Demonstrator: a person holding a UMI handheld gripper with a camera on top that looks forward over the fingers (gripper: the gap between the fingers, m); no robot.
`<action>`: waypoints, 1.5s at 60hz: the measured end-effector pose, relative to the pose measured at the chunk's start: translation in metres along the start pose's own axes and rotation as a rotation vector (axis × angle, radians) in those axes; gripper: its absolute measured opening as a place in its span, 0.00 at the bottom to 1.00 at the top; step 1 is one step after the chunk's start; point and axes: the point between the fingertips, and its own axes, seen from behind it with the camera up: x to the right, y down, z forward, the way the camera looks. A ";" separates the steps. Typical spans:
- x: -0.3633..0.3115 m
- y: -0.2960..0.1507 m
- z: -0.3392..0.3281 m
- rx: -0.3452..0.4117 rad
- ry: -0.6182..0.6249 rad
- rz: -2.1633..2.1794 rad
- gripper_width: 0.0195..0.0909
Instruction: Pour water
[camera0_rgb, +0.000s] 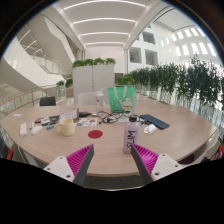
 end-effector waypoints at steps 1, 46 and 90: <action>0.014 -0.004 0.007 0.000 0.003 -0.001 0.89; 0.093 0.006 0.228 0.067 0.051 0.016 0.45; -0.155 -0.162 0.301 0.036 0.225 -1.512 0.31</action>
